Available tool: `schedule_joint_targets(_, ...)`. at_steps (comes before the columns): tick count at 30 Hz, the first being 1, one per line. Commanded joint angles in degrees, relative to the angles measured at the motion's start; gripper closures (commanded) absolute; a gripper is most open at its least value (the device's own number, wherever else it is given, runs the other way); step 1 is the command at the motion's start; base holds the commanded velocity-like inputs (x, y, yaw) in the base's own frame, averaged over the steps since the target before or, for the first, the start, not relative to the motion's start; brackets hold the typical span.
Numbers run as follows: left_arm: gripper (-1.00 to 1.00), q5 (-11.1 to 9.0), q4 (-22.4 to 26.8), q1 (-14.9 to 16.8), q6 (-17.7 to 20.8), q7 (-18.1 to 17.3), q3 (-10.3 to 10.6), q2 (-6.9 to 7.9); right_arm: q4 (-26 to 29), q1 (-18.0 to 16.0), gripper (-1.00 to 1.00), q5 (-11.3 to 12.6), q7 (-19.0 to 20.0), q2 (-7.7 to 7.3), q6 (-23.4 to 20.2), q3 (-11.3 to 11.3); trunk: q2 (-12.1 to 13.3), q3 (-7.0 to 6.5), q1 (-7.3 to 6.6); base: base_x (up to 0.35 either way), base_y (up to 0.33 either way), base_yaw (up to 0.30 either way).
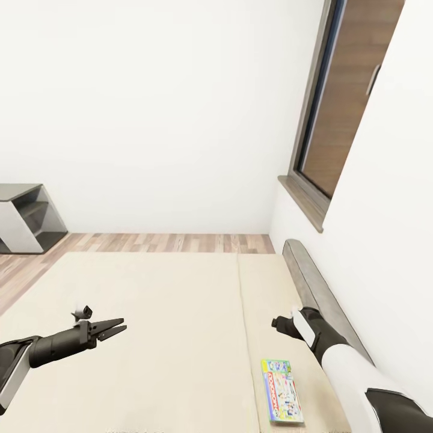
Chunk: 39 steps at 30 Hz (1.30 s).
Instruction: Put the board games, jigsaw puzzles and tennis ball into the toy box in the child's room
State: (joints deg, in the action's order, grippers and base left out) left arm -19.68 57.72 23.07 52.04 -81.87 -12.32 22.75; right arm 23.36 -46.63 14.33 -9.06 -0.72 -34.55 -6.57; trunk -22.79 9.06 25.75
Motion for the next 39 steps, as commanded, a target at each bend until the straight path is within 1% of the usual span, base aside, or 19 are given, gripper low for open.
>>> schedule_joint_targets(1, -1.00, -0.09, 0.01, 0.04, 0.60, -0.13, 0.01, 0.02, 0.08, -0.04, -1.00, 0.61, -0.43, 0.02, -0.26, -0.07, -0.13, 0.22, 0.03, 0.000, 0.000, 0.000)
schedule_joint_targets(30, -1.00, -0.09, 0.02, 0.04, 0.60, -0.13, 0.01, 0.02, 0.10, -0.08, -1.00, 0.82, -0.36, 0.09, -0.85, -0.06, -0.13, 2.97, 0.03, 0.000, 0.000, 0.000)
schedule_joint_targets(39, -1.00, -0.17, 0.02, 0.04, 0.60, -0.21, 0.01, 0.02, 0.15, -0.28, -1.00, 0.87, 0.34, 0.07, -3.39, -0.24, -0.13, 3.82, 0.03, 0.000, 0.000, 0.000)
